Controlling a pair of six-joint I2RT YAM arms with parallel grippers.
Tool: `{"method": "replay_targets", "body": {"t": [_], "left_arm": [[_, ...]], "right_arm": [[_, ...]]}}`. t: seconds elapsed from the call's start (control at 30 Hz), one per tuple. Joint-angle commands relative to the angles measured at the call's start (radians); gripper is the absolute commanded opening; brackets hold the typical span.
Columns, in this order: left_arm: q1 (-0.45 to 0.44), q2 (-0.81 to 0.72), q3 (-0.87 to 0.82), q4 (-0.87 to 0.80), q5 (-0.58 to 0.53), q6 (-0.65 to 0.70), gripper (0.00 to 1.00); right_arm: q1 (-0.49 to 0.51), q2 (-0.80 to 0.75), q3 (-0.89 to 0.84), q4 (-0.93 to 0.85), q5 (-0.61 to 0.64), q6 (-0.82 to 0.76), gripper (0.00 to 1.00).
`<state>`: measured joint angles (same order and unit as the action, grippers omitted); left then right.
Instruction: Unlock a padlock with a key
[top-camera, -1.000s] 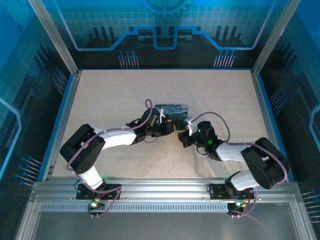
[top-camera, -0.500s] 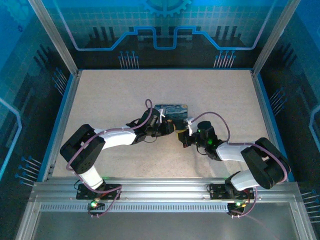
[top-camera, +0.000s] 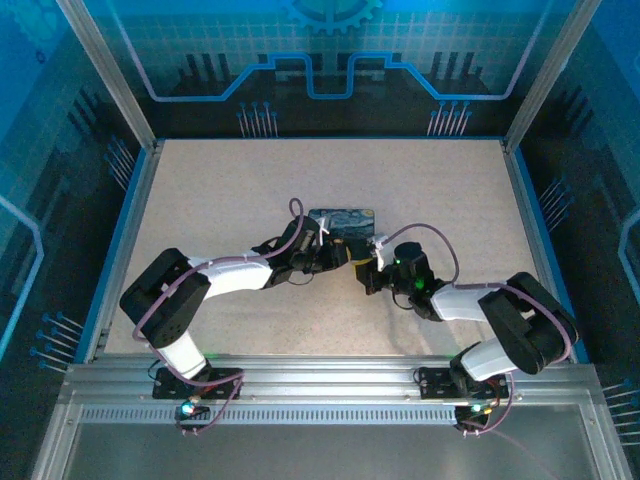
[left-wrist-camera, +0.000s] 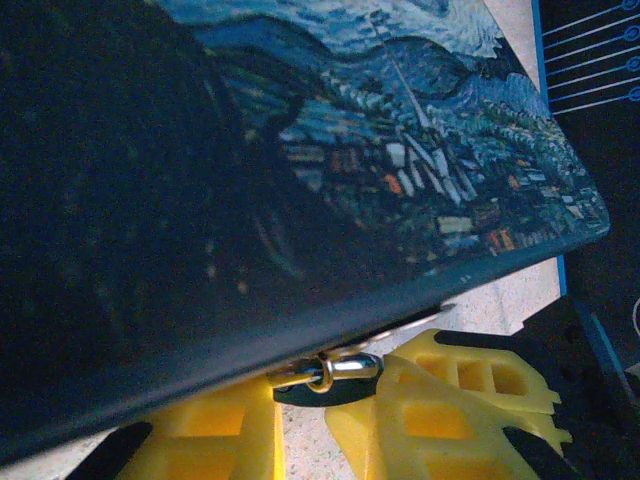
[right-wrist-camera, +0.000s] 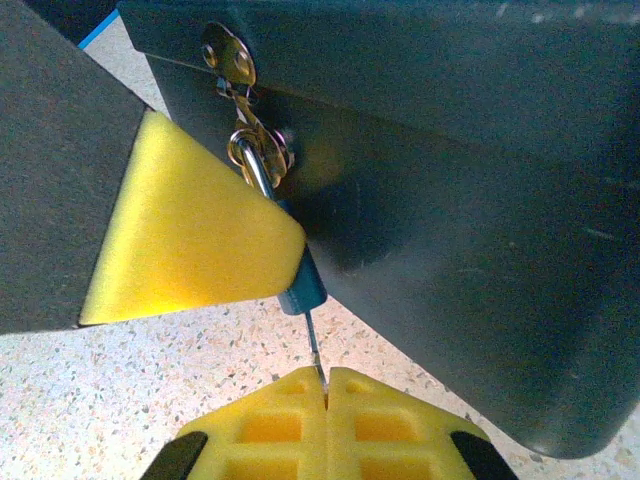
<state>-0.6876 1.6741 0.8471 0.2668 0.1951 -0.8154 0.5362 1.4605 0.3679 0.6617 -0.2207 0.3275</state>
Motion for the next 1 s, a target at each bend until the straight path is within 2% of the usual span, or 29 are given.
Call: {"method": "replay_targets", "body": {"t": [0.0,0.37,0.97], "left_arm": [[-0.007,-0.03,0.021,0.029,0.054,-0.018,0.21],[-0.007,-0.025,0.028,0.025,0.07,-0.012,0.21],[-0.007,-0.03,0.03,0.014,0.075,-0.004,0.2]], "right_arm": [[0.011,0.032,0.026,0.095,0.012,-0.022,0.0],[0.006,0.084,0.056,0.124,0.009,-0.054,0.0],[-0.071,0.112,0.071,0.128,-0.073,-0.084,0.0]]}}
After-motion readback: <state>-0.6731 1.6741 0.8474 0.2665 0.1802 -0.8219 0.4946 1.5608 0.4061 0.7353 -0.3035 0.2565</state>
